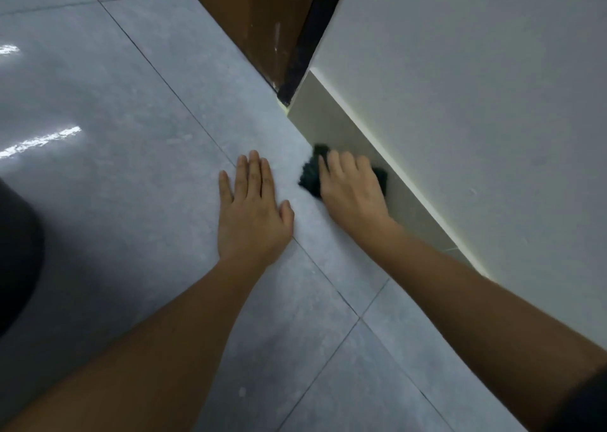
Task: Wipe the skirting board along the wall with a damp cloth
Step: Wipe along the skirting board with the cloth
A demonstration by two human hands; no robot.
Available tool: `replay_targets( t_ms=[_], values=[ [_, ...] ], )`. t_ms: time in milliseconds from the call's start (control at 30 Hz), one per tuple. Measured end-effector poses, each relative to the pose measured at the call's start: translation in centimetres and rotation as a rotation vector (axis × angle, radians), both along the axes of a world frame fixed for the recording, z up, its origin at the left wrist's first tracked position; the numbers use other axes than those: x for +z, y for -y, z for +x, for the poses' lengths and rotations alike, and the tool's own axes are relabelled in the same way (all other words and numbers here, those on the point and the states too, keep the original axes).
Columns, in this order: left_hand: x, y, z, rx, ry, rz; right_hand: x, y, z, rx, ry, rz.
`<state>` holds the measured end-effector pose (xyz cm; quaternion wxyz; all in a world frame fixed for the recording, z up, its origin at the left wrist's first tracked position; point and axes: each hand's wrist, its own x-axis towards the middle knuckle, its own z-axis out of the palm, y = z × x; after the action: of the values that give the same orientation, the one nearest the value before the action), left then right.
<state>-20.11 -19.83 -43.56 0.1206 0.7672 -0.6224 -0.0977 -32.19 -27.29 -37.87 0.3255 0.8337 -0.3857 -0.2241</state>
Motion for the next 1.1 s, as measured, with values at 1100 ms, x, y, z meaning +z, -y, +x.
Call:
replay_targets(
  t_ms=[1100],
  values=[
    [0.2, -4.9, -6.1, -0.176, 0.019, 0.014, 0.9, -10.7, -12.9, -0.274, 0.087, 0.078]
  ],
)
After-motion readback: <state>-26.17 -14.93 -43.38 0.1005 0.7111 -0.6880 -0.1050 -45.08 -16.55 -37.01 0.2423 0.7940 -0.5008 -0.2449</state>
